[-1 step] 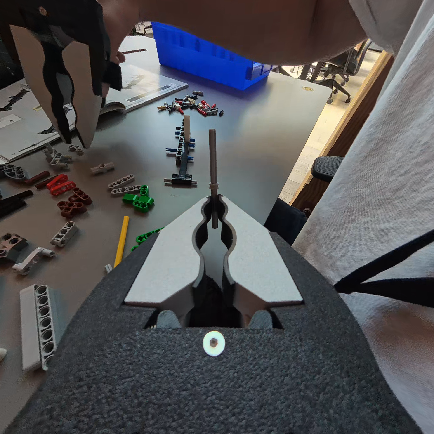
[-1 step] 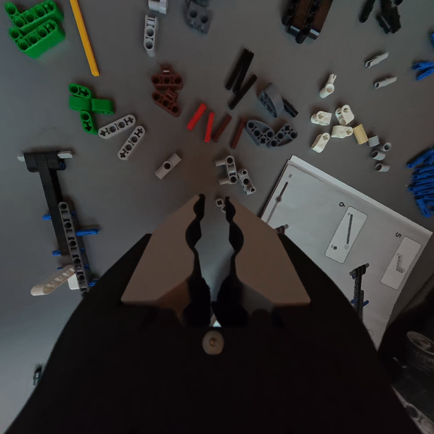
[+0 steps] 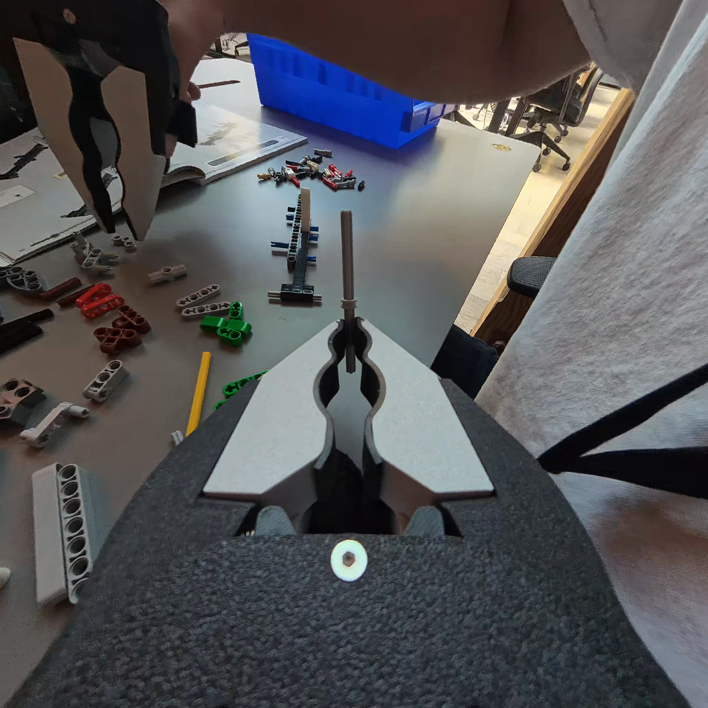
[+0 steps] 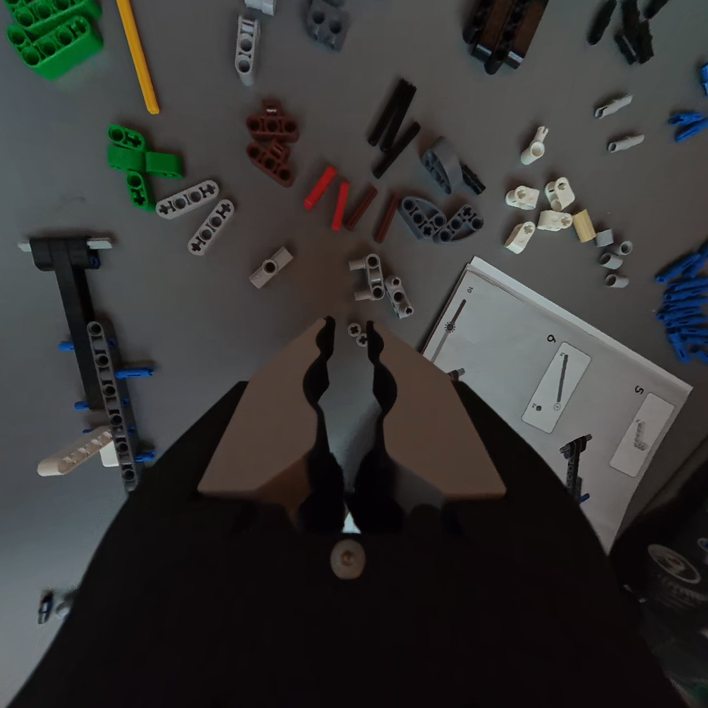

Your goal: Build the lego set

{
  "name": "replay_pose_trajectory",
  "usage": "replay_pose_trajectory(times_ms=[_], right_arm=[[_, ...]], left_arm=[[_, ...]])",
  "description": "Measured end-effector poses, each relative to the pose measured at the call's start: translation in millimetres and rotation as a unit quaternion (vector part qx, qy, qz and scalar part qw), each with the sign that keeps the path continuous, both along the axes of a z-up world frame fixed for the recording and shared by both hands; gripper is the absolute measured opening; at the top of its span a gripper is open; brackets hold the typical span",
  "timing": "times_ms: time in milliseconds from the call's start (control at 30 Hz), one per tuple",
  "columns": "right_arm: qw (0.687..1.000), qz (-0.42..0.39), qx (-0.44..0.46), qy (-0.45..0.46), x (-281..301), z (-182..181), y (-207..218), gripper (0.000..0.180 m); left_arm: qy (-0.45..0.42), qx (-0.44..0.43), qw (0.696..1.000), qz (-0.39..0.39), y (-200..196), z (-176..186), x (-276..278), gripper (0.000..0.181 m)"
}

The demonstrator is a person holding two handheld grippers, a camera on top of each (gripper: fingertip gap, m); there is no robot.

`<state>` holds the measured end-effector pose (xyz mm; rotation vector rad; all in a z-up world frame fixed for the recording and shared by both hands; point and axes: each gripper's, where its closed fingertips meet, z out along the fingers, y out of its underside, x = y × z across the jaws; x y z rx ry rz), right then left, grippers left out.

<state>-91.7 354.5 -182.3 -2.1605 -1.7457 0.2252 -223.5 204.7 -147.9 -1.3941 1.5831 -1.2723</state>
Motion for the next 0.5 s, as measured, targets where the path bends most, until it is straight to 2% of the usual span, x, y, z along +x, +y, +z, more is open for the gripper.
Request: replay_pose_trajectory(times_ms=[167,500], right_arm=[[0.998,0.053,0.002,-0.026,2,-7,3,0.013],[0.997,0.064,-0.031,-0.020,5,-11,-2,0.007]], left_arm=[[0.012,-0.001,1.000,-0.006,-2,-2,1,0.003],[-0.006,0.004,1.000,-0.014,3,18,7,0.003]])
